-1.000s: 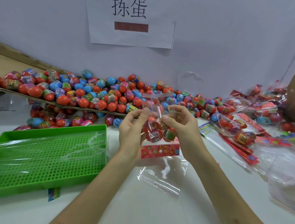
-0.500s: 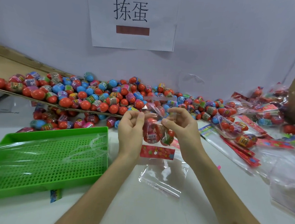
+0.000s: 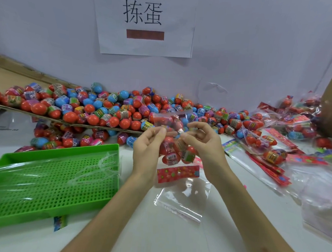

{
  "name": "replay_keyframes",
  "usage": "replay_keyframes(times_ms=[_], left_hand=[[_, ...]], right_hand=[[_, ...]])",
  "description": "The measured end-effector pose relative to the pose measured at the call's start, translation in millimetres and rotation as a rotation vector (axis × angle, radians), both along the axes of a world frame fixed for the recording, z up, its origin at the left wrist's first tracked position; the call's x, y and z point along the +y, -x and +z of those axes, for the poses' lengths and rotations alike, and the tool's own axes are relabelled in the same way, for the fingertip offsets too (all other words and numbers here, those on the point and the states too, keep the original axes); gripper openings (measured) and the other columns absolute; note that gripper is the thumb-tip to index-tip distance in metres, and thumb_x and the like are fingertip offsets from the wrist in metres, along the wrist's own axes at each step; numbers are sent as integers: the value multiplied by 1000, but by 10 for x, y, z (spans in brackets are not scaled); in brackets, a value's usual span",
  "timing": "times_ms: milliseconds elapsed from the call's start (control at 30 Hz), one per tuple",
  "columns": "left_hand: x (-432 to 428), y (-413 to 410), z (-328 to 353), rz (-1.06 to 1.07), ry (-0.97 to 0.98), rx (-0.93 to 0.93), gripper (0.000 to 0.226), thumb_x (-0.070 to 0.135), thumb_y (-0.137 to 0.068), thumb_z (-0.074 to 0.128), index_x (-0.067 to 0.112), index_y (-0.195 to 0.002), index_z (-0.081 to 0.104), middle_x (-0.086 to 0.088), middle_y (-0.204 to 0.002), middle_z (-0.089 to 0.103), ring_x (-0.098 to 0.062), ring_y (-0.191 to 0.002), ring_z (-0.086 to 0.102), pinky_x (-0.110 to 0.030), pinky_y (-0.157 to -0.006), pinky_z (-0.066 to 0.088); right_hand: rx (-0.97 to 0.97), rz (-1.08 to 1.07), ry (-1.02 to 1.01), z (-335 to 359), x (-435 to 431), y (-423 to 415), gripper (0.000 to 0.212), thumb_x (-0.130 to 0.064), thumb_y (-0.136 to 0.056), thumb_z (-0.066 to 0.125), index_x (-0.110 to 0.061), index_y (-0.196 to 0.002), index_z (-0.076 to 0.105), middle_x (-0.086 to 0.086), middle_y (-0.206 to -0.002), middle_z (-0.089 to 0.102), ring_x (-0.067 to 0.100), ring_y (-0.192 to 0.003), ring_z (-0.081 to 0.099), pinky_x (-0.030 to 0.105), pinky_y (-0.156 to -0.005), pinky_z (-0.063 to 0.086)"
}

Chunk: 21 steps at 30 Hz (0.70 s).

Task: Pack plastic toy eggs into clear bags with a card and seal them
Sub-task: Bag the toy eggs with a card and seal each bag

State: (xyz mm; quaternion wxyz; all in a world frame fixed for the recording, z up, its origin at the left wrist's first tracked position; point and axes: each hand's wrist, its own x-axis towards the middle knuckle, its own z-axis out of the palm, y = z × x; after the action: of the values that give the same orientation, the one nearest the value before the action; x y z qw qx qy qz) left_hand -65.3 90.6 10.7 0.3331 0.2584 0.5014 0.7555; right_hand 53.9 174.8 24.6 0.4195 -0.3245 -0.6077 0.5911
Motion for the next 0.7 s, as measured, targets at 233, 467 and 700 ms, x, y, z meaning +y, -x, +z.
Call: replay_keyframes(times_ms=[233,467,700], left_hand=[[-16,26,42,102,4,-38,14,17,-102,62,11,-100,75,-11,-102,79,-31,-100,75,-42,-88,59],[-30,78,60,39,38,20,13,25,-101,63,25,-101,76,-8,-90,75,-22,-76,66,-28,-62,56],[-22,69,32,139,-51,64,21,13,-105,58,6,-100,77,-8,-98,80,-23,-94,78,-42,-91,60]], right_hand=[[10,-74,28,33,-14,-38,10,-19,-92,74,-10,-94,74,8,-88,75,19,-83,71,34,-75,60],[18,-47,69,64,23,-93,7,-12,-90,74,-6,-92,72,9,-85,71,17,-75,63,25,-66,55],[-20,15,72,55,37,-79,6,-13,-91,73,-15,-85,72,1,-80,70,15,-73,62,24,-61,51]])
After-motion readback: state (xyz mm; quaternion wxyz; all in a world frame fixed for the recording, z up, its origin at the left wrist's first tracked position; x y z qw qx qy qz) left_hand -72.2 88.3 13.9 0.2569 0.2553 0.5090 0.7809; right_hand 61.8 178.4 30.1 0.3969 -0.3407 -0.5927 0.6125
